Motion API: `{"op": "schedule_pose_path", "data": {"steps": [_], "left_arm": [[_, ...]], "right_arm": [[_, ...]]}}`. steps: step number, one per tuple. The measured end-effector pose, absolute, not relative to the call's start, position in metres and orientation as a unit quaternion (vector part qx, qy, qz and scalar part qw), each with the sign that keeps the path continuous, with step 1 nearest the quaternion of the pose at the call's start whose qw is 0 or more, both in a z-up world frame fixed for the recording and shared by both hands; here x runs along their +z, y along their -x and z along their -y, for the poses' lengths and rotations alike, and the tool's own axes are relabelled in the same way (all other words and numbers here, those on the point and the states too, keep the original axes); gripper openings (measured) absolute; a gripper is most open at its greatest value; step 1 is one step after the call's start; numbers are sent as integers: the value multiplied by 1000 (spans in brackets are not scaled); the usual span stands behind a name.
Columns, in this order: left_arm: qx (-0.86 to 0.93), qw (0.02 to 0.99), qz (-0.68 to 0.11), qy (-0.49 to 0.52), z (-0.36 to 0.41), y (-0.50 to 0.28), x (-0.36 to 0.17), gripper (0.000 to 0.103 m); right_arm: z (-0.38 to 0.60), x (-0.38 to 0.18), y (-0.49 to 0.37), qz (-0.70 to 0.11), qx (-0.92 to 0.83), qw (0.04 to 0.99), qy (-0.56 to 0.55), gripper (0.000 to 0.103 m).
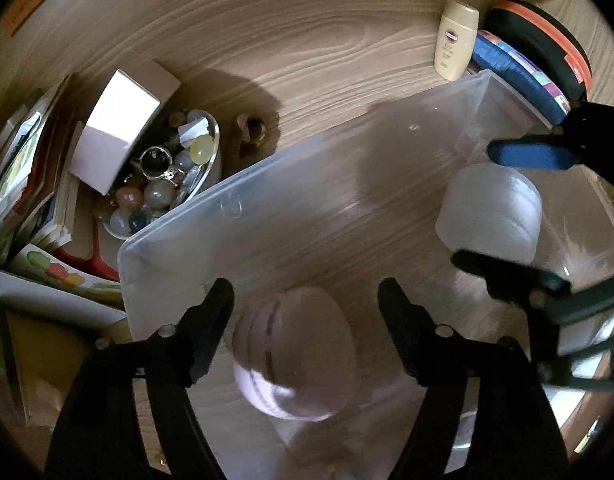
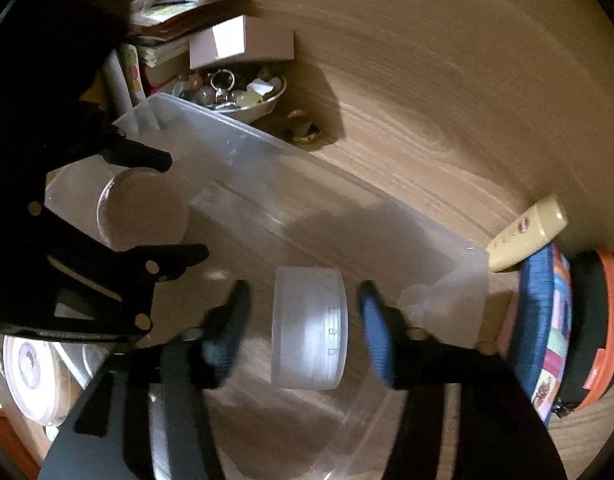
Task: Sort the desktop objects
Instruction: 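Lower both held items into the clear bin and open both tools, then withdraw both open tools from the bin toward the desk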
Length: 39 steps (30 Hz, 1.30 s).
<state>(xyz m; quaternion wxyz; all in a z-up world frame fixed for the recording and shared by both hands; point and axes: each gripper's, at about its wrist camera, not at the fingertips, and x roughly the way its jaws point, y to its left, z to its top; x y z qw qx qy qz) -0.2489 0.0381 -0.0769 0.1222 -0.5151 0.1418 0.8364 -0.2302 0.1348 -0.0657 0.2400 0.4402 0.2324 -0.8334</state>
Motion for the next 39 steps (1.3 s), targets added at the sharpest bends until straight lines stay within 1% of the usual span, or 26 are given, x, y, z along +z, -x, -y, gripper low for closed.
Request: {"op": "schedule_pose_path", "data": {"steps": [5,7,10,12,13,22,26,27,29,31,33,36,39], "left_arm": [[837,120,-131,518,-32,248,-72,78],[839,118,-125,517,-28,246,-67,78],[844,114,-121,510,-37,241,-54,79],[848,112,-121,503,-36,234,-50,88],[852,110,-120,497,-35,230,-45,89],[880,93,-136,446,-30,189,-8,92],[890,91,-142,425,-27,174,0,92],[891,90,-142,421,-26,170,3,92],[898,90,-142,406,-23,158,11,92],[903,90,-143,396,-20,149,17,92],[908,87,-145,384,-16,140,23,93],[916,89,-138,365,-10,124,35,96],[922,93,-128,352,-3,110,45,96]], "right_arm": [[-138,-48,217,-231,-847,233,-419,68],[-141,-41,212,-231,-852,226,-412,74],[-142,-33,208,-229,-858,220,-404,75],[-144,-35,214,-225,-862,218,-398,76],[-146,-32,211,-223,-865,216,-395,76],[-153,-4,190,-202,-884,206,-368,76],[-157,12,173,-194,-893,206,-350,77],[-158,16,169,-190,-895,207,-345,77],[-160,24,161,-184,-900,209,-336,82],[-163,33,151,-176,-906,210,-322,90],[-165,40,142,-170,-911,211,-309,93],[-166,49,129,-166,-918,211,-293,93],[-170,56,117,-157,-923,212,-280,95]]}}
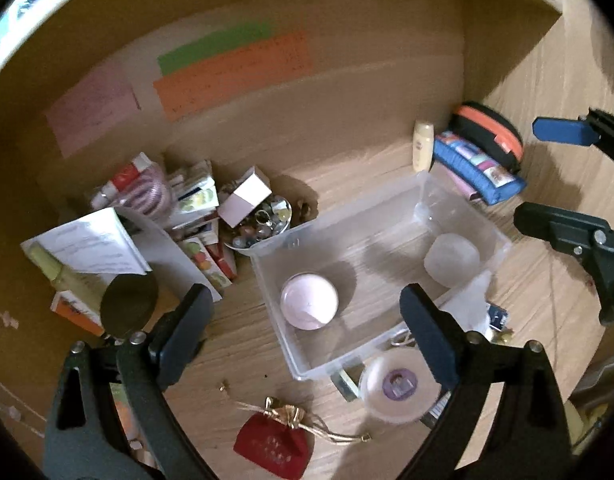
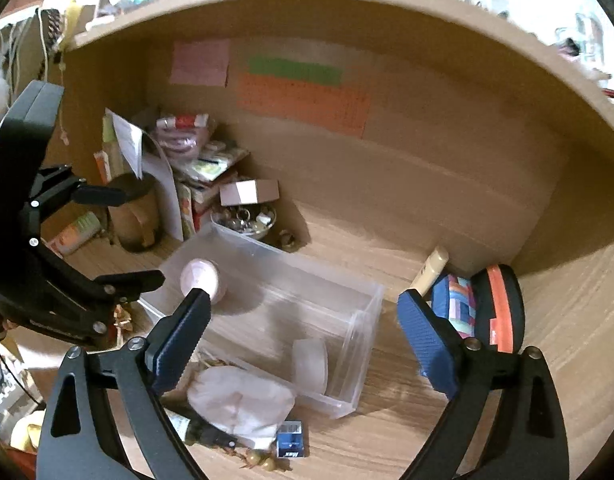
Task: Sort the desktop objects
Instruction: 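Withdraw both open tools from the bin toward the desk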
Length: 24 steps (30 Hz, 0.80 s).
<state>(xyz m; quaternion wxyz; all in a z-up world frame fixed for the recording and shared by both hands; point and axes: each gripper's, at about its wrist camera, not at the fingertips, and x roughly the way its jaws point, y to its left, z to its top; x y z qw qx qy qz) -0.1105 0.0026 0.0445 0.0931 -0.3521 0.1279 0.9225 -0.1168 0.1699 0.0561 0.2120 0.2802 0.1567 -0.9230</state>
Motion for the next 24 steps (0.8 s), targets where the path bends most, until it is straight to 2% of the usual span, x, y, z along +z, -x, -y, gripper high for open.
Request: {"op": "schedule_pose_path", "data": {"steps": [5,14,24], "left_arm": [[931,99,-110,334,8,87,57,97],[944,100,-47,311,49,53,63,103],[926,91,-2,366,85,43,8,103]], "right_arm": [[-182,65,99,-124,-932,216,-264,103],[-201,60,75,-90,-940,213,-253,103],[-213,25,64,-80,-941,190,-269,103]]}}
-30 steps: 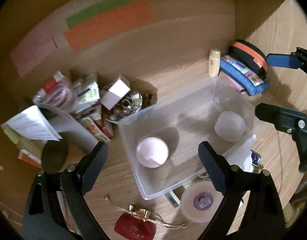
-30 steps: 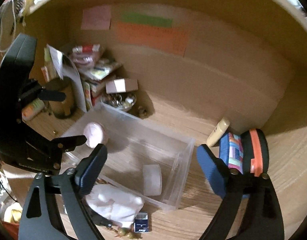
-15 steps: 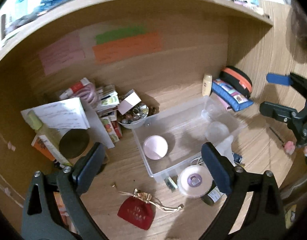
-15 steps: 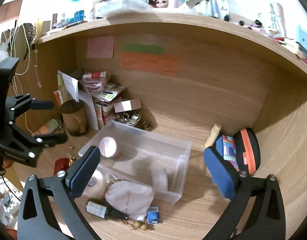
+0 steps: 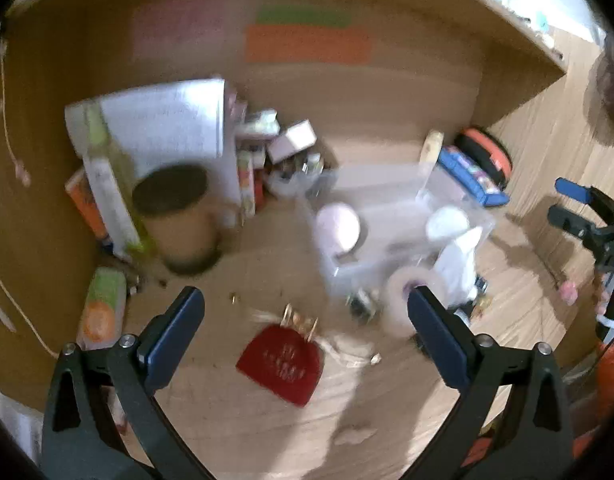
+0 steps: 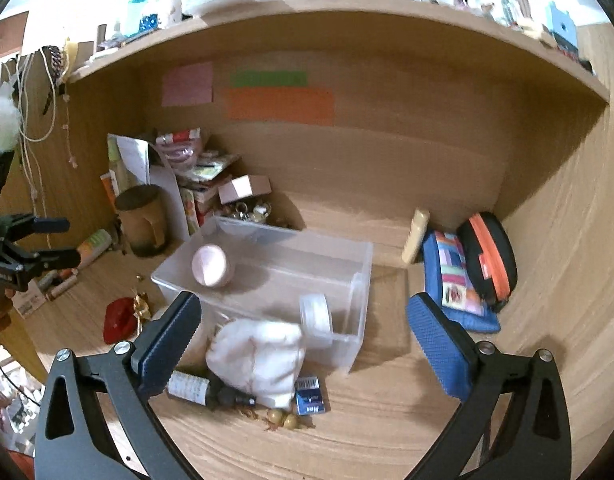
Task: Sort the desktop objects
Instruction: 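Withdraw both open tools from the bin toward the desk, then grasp the red velvet pouch with the left tool while the right grasps the cloth bag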
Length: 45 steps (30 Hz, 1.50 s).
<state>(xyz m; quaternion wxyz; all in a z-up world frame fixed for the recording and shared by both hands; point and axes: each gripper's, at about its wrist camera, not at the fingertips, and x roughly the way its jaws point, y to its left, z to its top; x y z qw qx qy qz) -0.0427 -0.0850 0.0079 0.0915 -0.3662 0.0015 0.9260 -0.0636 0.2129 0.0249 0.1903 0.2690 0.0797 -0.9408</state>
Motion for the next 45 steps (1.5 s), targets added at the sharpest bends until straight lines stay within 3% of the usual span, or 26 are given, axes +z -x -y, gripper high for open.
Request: {"op": "schedule_pose_path", "data": {"steps": [16,32,36,43,45], "left_arm": [[869,85,16,488,100,64,-99,103],[865,59,-5,499,97,85,-115,103],[874,47,-18,483,97,85,-115,87],[881,39,-21,471,99,88,-111,73],[883,33,-18,468,100,91,-111,64]], "right_arm": [[-212,-69,97,-44,-903,180,-388,103],[-165,-110,129,-64,-857,257,-442,103],[-161,-115,135,-57,-858,264,-436,100],[-166,-118,139,-26,-853,279,-440,95],[-166,-118,140,-16,-850,283,-444,94]]}}
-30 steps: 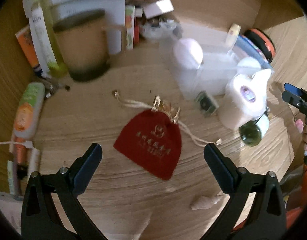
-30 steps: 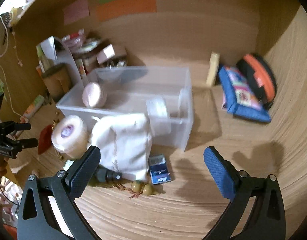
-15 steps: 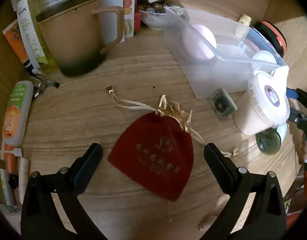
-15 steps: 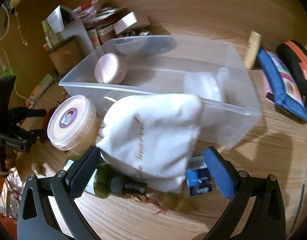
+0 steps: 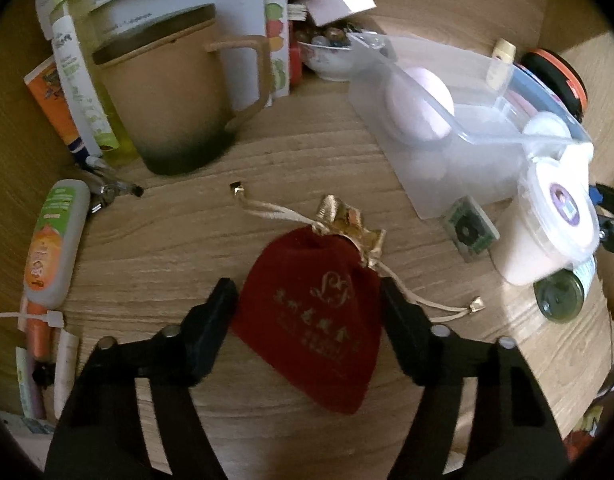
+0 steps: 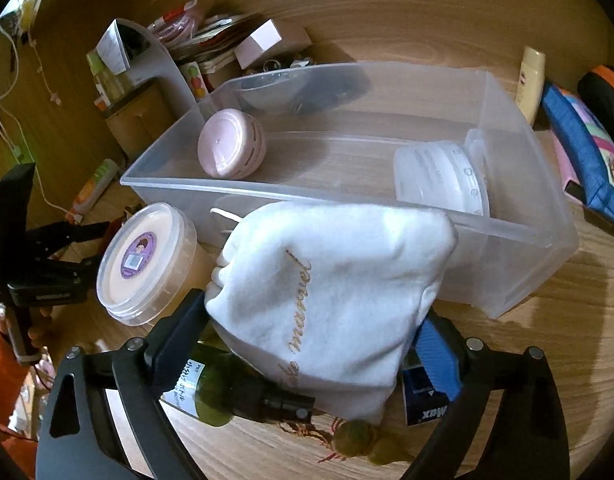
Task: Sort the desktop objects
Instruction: 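Grasp the red velvet pouch with the left tool while the right grasps the cloth bag, then lift both held items and carry them over the clear bin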
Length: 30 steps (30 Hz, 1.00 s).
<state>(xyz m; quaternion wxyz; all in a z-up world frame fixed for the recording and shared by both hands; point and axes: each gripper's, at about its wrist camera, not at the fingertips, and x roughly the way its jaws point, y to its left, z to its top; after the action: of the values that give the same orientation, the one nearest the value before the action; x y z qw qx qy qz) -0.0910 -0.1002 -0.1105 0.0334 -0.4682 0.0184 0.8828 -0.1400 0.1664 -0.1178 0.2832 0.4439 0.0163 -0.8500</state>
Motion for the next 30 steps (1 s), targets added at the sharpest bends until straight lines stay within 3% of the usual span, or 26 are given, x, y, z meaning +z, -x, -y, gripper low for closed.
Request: {"op": "schedule_pose_path", "data": {"steps": [8,9,10,12,22,25,30], "left_arm": [[886,21,-13,463,104,100,-109,34],[886,17,-11,463,106,100,-109,32],[886,12,-7,464,107,100,-109,31],[886,8,2,463,109,101,-107,25],[901,3,8,434,111,89,-91,21],[907,2,7,422,110,84,-85,21],[914,5,17,406,109,77,-74,21]], "right_arm": [[-169,-116,133,-11,-852,293,-434,86],[-169,-114,132,-11,-852,294,-433,72],[-170,-112,131,-13,-848,305,-432,66],[-173,-109,131,-3,-843,313,-437,63],[-178,-104,121,6,-844,317,-433,54],[-182,-99,117,15,-843,326,-429,42],[-184,-92,110,10,-850,324,-415,38]]}}
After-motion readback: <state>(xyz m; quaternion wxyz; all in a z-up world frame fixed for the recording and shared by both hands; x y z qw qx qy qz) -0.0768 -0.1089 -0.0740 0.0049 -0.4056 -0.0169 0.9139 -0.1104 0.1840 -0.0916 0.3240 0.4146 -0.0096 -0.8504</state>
